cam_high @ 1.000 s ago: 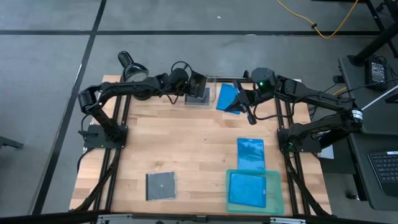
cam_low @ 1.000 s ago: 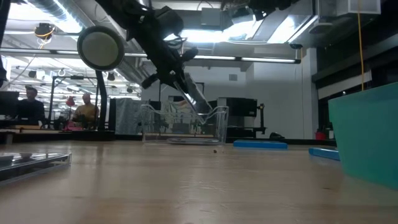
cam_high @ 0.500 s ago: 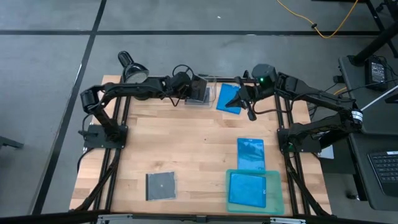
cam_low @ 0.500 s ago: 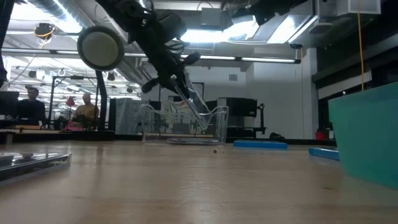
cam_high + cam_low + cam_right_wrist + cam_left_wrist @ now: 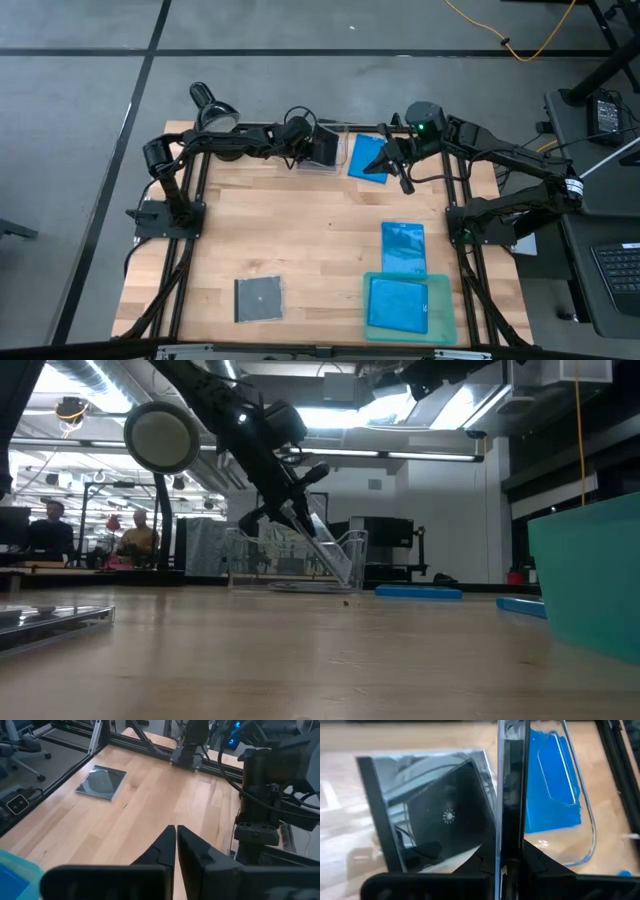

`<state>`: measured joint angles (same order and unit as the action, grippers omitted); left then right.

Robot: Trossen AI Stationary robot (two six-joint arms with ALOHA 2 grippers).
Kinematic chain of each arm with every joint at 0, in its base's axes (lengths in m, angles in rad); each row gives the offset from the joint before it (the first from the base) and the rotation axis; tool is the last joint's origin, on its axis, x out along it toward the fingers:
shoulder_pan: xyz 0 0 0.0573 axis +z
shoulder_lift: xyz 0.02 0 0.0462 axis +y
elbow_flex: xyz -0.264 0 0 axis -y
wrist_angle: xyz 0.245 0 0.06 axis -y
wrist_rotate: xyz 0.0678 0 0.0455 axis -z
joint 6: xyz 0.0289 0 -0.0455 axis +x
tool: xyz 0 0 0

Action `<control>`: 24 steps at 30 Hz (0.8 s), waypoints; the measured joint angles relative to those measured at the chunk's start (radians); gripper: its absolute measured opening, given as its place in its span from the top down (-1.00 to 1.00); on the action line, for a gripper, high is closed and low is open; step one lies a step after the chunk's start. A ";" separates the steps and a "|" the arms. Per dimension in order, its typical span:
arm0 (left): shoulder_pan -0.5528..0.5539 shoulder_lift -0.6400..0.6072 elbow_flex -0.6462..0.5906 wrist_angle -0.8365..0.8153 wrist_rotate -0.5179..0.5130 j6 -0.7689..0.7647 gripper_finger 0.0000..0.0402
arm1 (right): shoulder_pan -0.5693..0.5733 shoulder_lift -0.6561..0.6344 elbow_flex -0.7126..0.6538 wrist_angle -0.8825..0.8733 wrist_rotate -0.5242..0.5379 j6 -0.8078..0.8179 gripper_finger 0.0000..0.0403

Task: Pick & place jewel cases by type
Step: Put the top black cd case into the transparent bin

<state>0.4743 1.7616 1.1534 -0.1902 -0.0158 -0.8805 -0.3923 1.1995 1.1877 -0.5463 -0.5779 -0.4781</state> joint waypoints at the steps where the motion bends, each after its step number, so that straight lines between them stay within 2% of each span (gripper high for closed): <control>1: 0.004 0.004 0.000 0.008 0.015 0.001 0.86 | 0.000 0.000 0.000 0.000 0.000 -0.001 0.90; 4: 0.014 0.011 0.000 0.016 0.053 0.001 0.80 | 0.000 0.000 0.000 -0.001 0.000 -0.005 0.96; 7: 0.014 0.011 0.000 0.014 0.034 0.005 0.74 | 0.000 0.000 0.000 -0.008 -0.001 -0.021 0.97; 16: 0.014 0.010 -0.001 0.016 0.043 0.059 0.52 | 0.000 0.000 0.000 -0.014 -0.001 -0.029 0.90; 24: 0.027 -0.019 0.006 -0.074 0.054 0.101 0.32 | 0.000 0.000 0.000 -0.014 -0.002 -0.046 0.96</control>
<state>0.5011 1.7427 1.1590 -0.2645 0.0384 -0.7800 -0.3927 1.1995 1.1877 -0.5606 -0.5794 -0.5241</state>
